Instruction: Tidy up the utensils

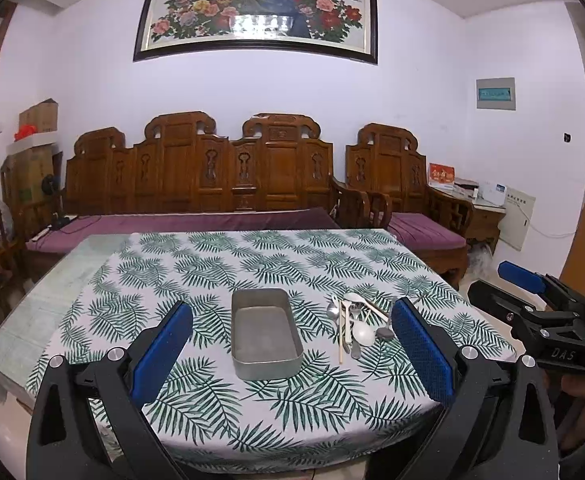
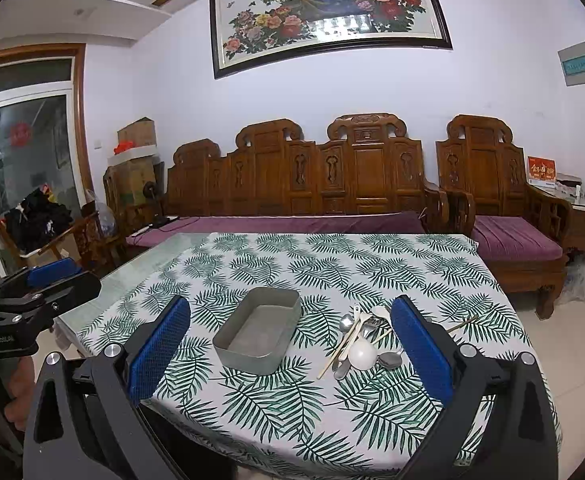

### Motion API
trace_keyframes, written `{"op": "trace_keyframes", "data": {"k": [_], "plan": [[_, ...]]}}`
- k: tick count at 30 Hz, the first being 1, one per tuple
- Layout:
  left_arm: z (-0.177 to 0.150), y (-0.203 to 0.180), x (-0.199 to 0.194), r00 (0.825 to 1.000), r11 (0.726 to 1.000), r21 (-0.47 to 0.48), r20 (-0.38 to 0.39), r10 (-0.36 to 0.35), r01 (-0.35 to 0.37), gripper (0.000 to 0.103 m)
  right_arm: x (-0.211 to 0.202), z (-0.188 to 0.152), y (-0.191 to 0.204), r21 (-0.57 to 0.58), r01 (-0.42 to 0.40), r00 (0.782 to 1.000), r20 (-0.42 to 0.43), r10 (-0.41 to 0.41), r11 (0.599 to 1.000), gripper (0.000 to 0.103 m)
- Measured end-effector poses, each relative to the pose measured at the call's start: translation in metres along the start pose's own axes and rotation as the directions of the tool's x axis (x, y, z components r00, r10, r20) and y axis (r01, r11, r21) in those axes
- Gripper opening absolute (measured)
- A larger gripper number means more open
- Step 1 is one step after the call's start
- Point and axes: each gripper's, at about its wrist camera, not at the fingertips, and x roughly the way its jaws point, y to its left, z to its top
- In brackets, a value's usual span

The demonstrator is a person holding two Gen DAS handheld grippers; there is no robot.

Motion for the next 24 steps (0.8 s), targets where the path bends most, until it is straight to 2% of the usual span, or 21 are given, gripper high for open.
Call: {"op": "trace_keyframes", "data": {"k": [24], "plan": [[0.0032,-0.0029,-0.0029,1.000,1.000,0.002,0.007,-0.006,0.006,0.096,0.0019,-0.0004,-0.0003,0.002,-0.002,1.000,0.004,0.002,1.000,0.100]]}}
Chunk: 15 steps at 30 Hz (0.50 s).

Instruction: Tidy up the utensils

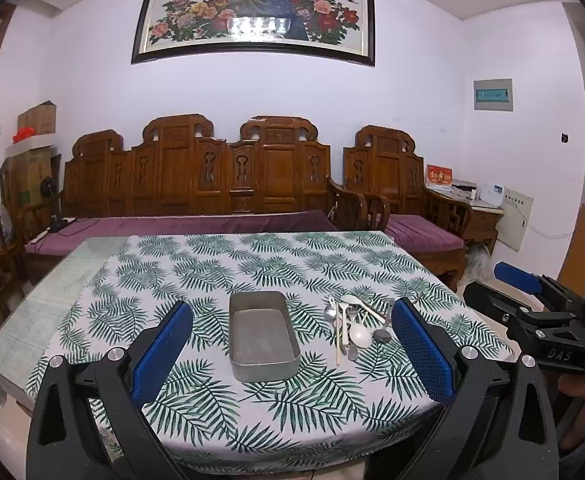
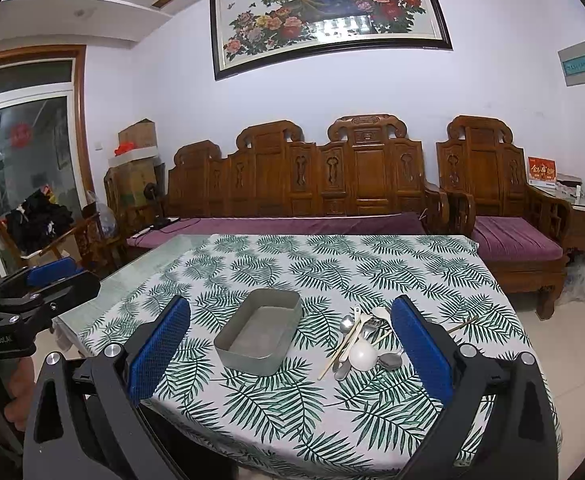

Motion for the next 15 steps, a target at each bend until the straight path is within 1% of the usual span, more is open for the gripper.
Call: {"op": "trace_keyframes", "data": {"k": [15], "plan": [[0.0016,-0.0017,-0.0020,1.000,1.000,0.000,0.004,-0.003,0.003,0.096,-0.0025,0.0001,0.0006,0.002,-0.002,1.000,0.004,0.002,1.000,0.100]]}}
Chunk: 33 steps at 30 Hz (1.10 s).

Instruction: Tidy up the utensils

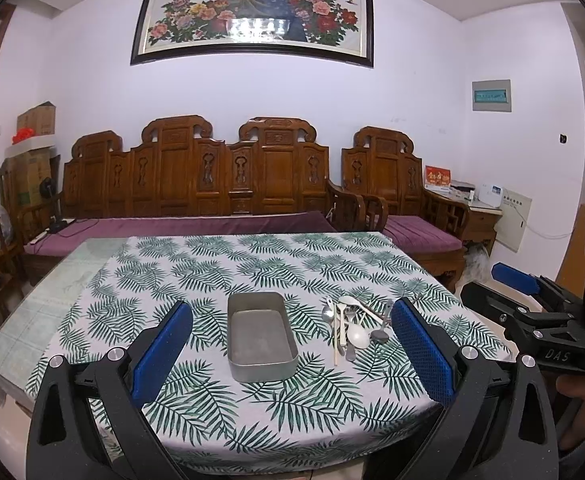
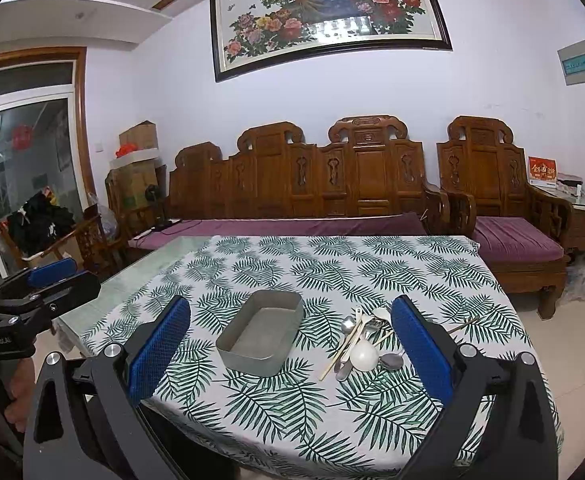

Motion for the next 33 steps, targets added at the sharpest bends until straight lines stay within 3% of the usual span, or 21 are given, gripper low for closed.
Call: {"op": "trace_keyframes", "data": {"k": [20,33], "plan": [[-0.002,-0.003,0.000,1.000,1.000,0.003,-0.005,-0.004,0.004,0.096,-0.010,0.013,0.006,0.004,-0.003,1.000,-0.003,0.003,1.000,0.100],[-0.024,0.005,0.043,0.994,1.000,-0.007,-0.113,-0.008,0.007,0.096,0.034,-0.009,-0.029,0.022,0.008,0.996,-0.085,-0.006,1.000,0.100]]}}
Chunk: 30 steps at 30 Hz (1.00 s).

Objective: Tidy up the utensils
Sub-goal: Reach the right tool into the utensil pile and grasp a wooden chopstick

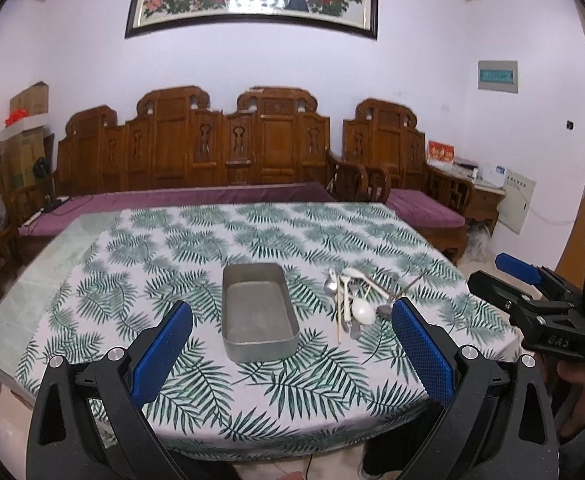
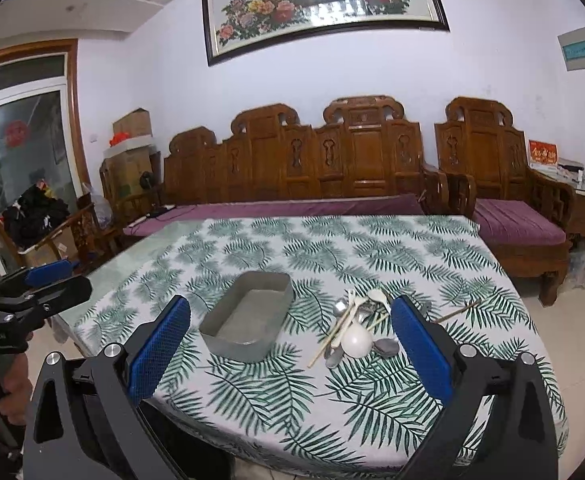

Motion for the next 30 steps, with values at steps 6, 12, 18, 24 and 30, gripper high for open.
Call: {"op": "trace_keyframes", "data": {"k": [6,12,18,24,30], "plan": [[-0.012,0.002,0.035,0.997,1.000,-0.001,-0.080,-0.007,0.007,0.096,0.044,-0.013,-0.024,0.004,0.003,0.998,-0.068,-0.003,1.000,0.093],[-0.016,0.005,0.065,0.990,1.000,0.003,-0.137,-0.022,0.022,0.096,0.095,-0.026,-0.050,0.020,0.001,0.986,-0.164,0.003,1.000,0.073],[-0.011,0.006,0.093,0.986,0.999,0.018,-0.165,-0.041,0.044,0.096,0.137,-0.030,-0.079,0.039,0.016,0.976,-0.217,-0.007,0.999,0.060],[0.000,-0.004,0.125,0.978,0.995,0.030,-0.189,-0.089,0.096,0.096,0.180,-0.032,-0.111,0.038,0.038,0.957,-0.290,-0.025,0.999,0.044],[0.008,-0.012,0.144,0.974,0.990,0.033,-0.187,-0.128,0.137,0.093,0.214,-0.037,-0.137,0.057,0.046,0.938,-0.347,-0.024,0.997,0.039]]}}
